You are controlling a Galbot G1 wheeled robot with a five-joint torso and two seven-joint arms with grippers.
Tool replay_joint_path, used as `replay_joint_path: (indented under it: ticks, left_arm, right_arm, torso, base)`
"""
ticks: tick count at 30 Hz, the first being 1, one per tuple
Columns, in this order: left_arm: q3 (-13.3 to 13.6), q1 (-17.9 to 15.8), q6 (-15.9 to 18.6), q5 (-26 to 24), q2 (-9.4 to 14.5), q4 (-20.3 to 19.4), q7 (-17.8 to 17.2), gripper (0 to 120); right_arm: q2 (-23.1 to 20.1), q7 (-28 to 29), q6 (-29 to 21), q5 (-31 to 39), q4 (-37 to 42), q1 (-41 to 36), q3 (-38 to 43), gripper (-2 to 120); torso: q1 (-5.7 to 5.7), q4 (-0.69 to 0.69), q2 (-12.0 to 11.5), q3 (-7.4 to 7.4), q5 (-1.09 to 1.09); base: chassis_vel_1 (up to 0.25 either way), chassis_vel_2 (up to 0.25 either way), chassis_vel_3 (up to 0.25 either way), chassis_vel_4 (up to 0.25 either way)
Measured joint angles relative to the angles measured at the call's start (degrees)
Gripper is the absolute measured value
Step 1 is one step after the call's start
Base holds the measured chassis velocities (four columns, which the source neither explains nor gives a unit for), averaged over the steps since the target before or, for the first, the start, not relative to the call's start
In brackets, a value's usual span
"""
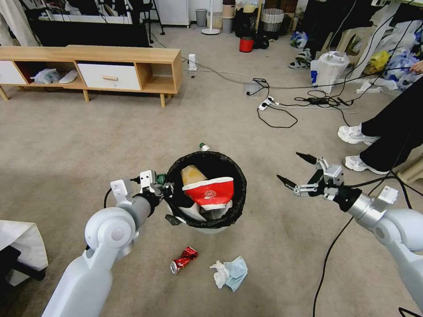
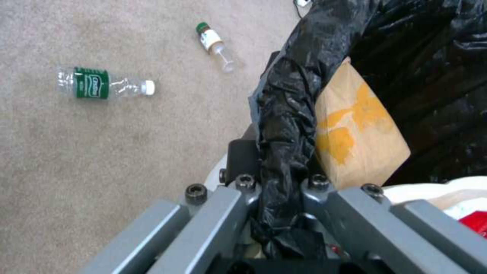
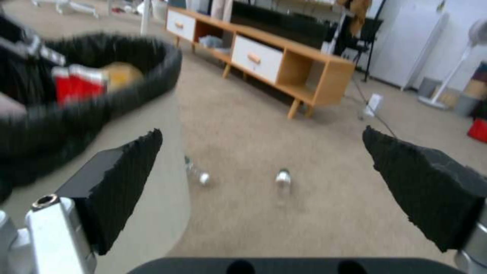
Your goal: Pick up the trash bin and place the garbage on the floor into it.
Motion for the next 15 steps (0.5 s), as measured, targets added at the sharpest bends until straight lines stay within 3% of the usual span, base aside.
replay_joint_path:
  ticks: [15]
  left_arm:
    - [-1.02,-0.02,0.05,-0.49,0.23,-0.59,-0.02,3]
  right_arm:
    - [-0.39,-0.65,3.07,-6.91,-9.50,-3.15,-12.73,100]
  torso:
    - [0.00,-0.01,0.00,0.00,0.00]
  base:
    - [0.000,0.000,0.000,0.000]
